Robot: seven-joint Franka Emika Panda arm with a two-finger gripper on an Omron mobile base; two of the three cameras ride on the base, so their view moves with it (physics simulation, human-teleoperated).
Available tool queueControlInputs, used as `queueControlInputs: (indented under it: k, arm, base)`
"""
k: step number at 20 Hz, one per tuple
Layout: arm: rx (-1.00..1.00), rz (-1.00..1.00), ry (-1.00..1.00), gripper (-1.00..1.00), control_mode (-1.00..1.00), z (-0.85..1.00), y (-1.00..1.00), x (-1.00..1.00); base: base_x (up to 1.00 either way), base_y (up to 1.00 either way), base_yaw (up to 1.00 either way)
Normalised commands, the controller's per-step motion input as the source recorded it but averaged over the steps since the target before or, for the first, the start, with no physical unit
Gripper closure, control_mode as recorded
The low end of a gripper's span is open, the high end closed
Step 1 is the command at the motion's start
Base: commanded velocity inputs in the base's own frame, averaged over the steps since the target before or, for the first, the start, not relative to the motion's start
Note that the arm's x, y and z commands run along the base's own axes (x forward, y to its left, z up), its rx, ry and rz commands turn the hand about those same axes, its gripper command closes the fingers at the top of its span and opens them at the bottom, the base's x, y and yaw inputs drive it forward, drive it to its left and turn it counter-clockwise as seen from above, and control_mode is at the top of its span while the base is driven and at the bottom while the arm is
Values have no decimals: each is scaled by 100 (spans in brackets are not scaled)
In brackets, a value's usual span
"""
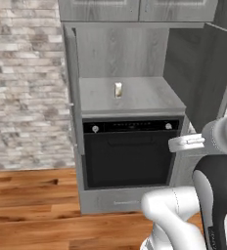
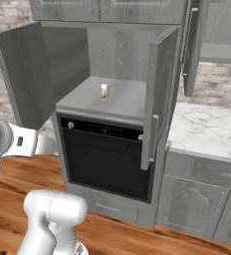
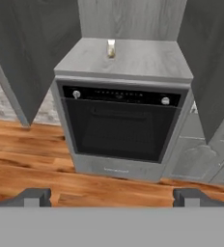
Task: Sort all alcoholic drinks to one cabinet, and non-alcoholic drinks to the other.
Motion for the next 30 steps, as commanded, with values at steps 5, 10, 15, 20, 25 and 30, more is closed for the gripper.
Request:
queueControlInputs:
  k: [5,10,15,20,25,30]
  arm:
    - [0,0,0,-100,100,0,0,0]
    - [0,0,0,-100,100,0,0,0]
    - [0,0,0,-100,100,0,0,0]
    - [0,0,0,-100,100,0,0,0]
    - [0,0,0,-100,100,0,0,0]
    - [0,0,0,-100,100,0,0,0]
  base:
    - [-49,-15,-4]
    - [-45,-39,0]
    - [-38,-56,0]
    - [-22,-68,0]
    - [-2,-69,0]
    - [0,-70,1]
